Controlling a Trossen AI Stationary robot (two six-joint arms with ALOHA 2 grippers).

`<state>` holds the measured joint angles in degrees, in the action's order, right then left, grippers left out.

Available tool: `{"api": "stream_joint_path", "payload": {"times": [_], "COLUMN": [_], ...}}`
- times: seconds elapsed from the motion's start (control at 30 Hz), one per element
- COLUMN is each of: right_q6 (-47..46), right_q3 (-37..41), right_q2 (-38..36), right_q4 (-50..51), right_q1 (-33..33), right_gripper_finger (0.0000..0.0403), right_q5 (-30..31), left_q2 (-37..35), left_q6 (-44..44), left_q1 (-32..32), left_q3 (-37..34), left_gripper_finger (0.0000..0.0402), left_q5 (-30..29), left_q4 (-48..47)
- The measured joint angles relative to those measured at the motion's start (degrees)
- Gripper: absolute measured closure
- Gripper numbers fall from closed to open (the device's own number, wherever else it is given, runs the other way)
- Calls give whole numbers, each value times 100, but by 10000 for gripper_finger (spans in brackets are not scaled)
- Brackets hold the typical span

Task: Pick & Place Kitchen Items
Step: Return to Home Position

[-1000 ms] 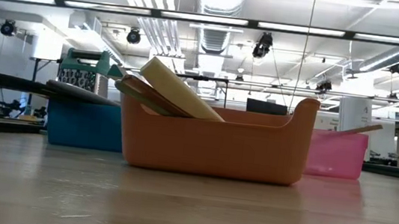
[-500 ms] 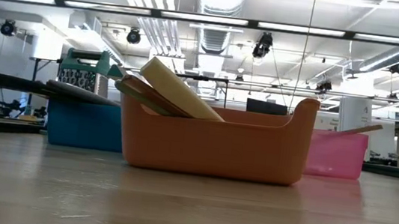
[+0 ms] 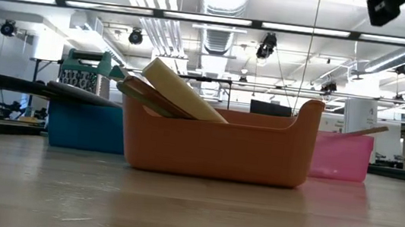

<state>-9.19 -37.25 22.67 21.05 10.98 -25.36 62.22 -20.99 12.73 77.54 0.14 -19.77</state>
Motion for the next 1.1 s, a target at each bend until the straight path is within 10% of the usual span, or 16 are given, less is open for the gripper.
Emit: {"api": "stream_joint_path", "payload": {"times": [0.4,0.57,1.1], "right_q6": [596,-483,-909], "right_q3": [2562,3404,3536], "right_q2": [-1632,-1966,-1462], "right_q4": [-1694,-1700,-2428], "right_q1": [1,2,4], "right_gripper_finger": [225,230,220], "right_q5": [148,133,303], "left_q2": [0,2,70], "left_q6": [0,0,-2], "left_q1": [0,0,-4], "left_q3": [0,0,-205], "left_gripper_finger": [64,64,64], "left_q5": [0,0,2], "left_q4": [-2,-2,-57]}}
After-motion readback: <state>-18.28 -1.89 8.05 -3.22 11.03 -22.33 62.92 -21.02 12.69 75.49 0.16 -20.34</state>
